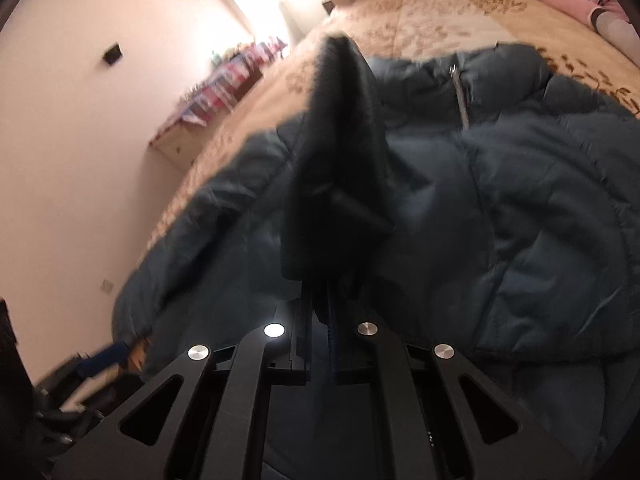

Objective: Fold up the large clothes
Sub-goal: 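Lift the sleeve across the jacket body and open the right tool, then grasp the cuff of the other sleeve with the left tool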

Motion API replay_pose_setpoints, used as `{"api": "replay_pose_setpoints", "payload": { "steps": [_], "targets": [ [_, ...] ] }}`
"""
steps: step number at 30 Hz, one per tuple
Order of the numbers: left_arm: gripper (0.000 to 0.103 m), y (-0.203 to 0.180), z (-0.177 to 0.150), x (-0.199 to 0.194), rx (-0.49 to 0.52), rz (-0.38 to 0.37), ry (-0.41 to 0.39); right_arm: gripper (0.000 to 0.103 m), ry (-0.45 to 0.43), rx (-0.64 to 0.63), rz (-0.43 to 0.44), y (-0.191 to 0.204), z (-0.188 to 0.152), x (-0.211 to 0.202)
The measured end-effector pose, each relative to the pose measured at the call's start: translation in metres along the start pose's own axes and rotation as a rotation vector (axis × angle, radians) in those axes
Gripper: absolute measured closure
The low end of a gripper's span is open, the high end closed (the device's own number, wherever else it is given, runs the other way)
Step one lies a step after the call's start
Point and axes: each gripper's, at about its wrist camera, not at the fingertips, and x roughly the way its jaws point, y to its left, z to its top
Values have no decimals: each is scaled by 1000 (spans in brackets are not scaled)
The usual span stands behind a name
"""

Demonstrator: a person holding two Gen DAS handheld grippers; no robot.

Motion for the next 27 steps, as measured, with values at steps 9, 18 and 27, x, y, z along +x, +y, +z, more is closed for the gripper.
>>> {"api": "replay_pose_setpoints", "payload": {
  "steps": [9, 18, 27],
  "targets": [
    [27, -37, 21, -1, 71, -23, -18, 36, 66, 43, 64, -12, 1, -17],
    [26, -63, 36, 22, 72, -22, 47, 31, -14, 136, 34, -44, -29, -93],
    [27, -31, 39, 79, -331, -131, 212, 31, -66, 183, -89, -83, -90, -157]
  ]
}}
